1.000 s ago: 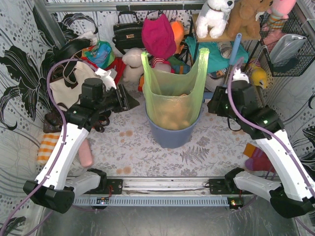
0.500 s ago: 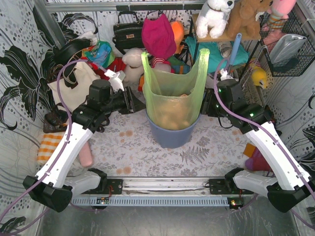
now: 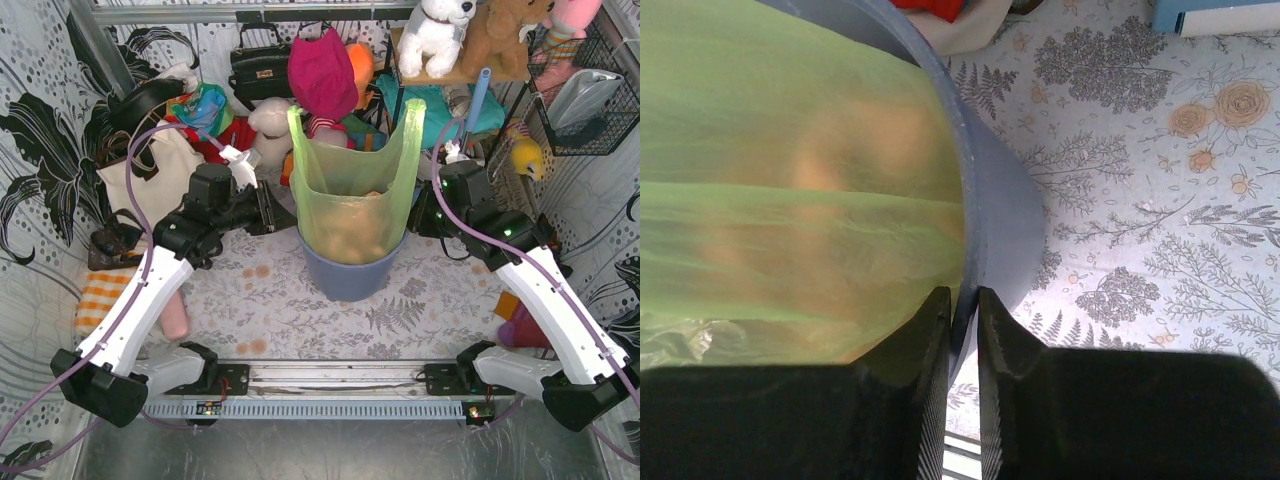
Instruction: Tie the trash bag
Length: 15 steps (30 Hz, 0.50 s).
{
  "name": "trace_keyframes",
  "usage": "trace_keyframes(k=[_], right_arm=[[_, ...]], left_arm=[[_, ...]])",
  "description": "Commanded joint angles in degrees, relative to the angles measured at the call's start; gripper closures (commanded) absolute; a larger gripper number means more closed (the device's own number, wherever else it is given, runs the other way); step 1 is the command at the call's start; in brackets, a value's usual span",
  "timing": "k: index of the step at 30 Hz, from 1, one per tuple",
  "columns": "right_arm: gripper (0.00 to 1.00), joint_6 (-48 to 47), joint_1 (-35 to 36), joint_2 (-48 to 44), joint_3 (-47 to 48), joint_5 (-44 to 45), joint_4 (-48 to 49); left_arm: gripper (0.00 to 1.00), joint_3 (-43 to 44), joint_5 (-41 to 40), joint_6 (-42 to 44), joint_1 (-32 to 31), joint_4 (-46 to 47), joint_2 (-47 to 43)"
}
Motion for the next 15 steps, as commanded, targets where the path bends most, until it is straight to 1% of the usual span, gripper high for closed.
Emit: trace_keyframes(k=[1,3,5,11,15], right_arm=[[0.91,1.36,-0.34,-0.45,-1.64,-1.07,2.76],[0.97,1.64,-0.34,-0.07,-1.68,-2.54,3.08],[1.0,2.4,-0.32,0.5,-1.72,-4.08,3.81],[1.0,5.32,0.2,1.73,-2.92,-9.13,8.21],[1.0,6.57,1.72,2.79,-2.91,-10.58,9.62]], left_arm=[[0.74,-0.4,-1.07,1.28,-0.28,2.41,-0.65],[0.77,-0.23,-1.71,1.32,-0.26,2.08,-1.03],[0.79,0.44,-2.18,1.58,-0.24,1.2,-1.3],[0.81,3.18,-6.91,4.19,0.44,-4.82,-2.63],[0.8,3.45,-7.11,4.79,1.81,-6.3,-3.95]])
